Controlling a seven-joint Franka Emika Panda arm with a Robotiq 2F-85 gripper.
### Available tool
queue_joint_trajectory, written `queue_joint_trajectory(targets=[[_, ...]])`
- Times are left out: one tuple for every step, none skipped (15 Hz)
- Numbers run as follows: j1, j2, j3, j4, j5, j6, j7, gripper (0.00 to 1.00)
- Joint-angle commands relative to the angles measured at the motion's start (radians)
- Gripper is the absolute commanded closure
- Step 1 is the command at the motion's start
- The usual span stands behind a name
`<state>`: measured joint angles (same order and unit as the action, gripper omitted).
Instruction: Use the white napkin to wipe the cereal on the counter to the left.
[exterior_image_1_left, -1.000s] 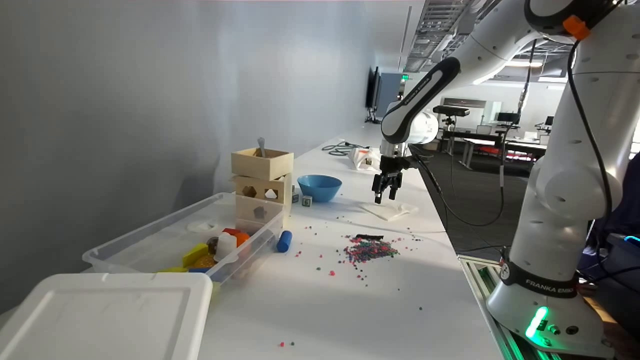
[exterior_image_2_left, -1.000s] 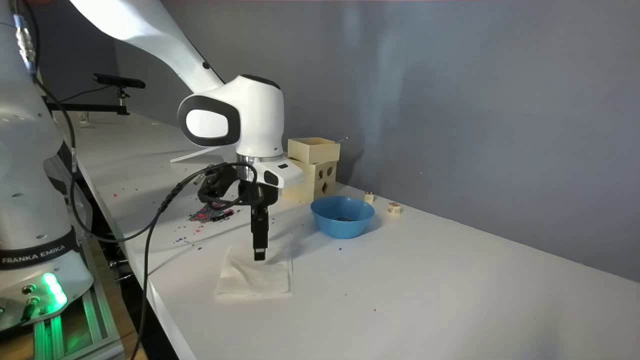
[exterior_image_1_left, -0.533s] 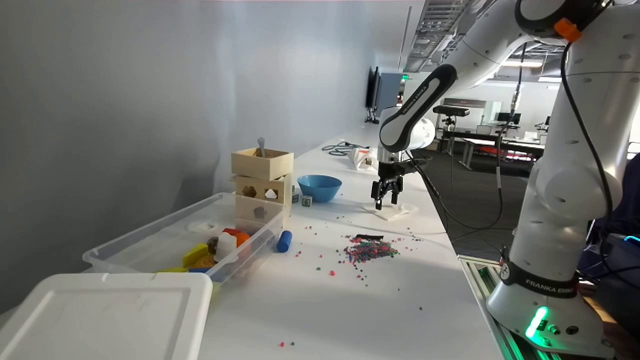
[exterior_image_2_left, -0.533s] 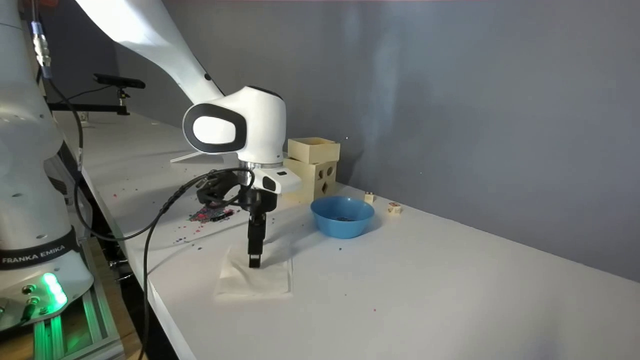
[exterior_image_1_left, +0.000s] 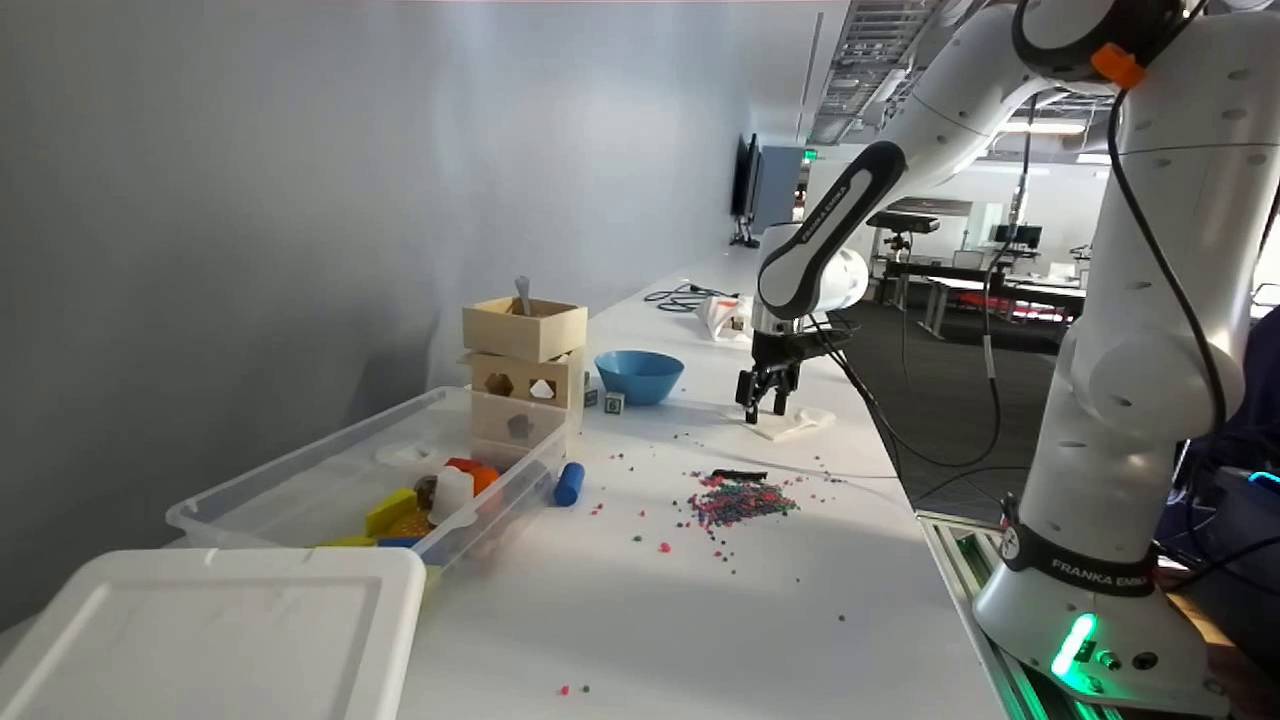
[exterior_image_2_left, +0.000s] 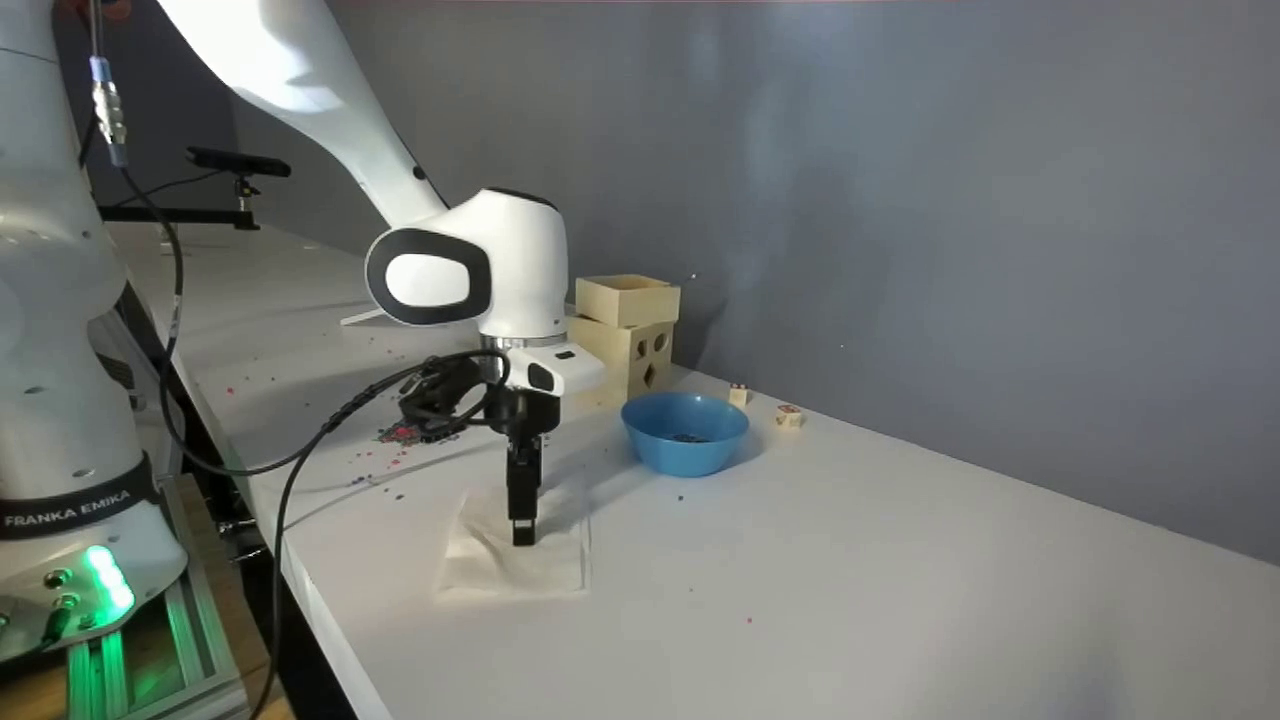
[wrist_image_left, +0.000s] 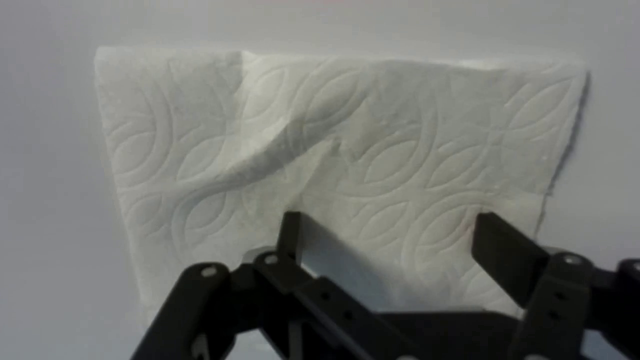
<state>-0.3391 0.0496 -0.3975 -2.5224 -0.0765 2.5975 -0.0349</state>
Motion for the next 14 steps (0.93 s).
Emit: queue_joint_trajectory(targets=[[-0.008, 0.003, 0.021, -0.019, 0.041, 0.049, -0.028, 0.44], [-0.007, 0.000, 0.024, -0.020, 0.052, 0.055, -0.036, 0.50], [-0.007, -0.001, 0.028, -0.021, 0.070, 0.061, -0.050, 0.58], [-0.007, -0.001, 0.033, -0.019, 0.095, 0.058, -0.067, 0.64], [-0.006, -0.003, 0.038, -0.019, 0.120, 0.053, -0.085, 0.72], [-0.006, -0.008, 0.044, -0.018, 0.150, 0.036, -0.113, 0.78], [-0.005, -0.014, 0.051, -0.020, 0.181, 0.021, -0.151, 0.84], [-0.005, -0.016, 0.055, -0.022, 0.193, 0.023, -0.180, 0.93], [-0.004, -0.012, 0.057, -0.021, 0.184, 0.031, -0.214, 0.98], [-0.004, -0.008, 0.061, -0.017, 0.181, 0.031, -0.248, 1.00], [-0.004, -0.005, 0.062, -0.013, 0.159, 0.025, -0.270, 1.00], [-0.004, -0.001, 0.060, -0.012, 0.139, 0.023, -0.270, 0.99], [-0.006, 0.013, 0.051, -0.004, 0.093, 0.028, -0.221, 0.98], [-0.006, 0.018, 0.045, -0.001, 0.045, 0.030, -0.194, 0.98]])
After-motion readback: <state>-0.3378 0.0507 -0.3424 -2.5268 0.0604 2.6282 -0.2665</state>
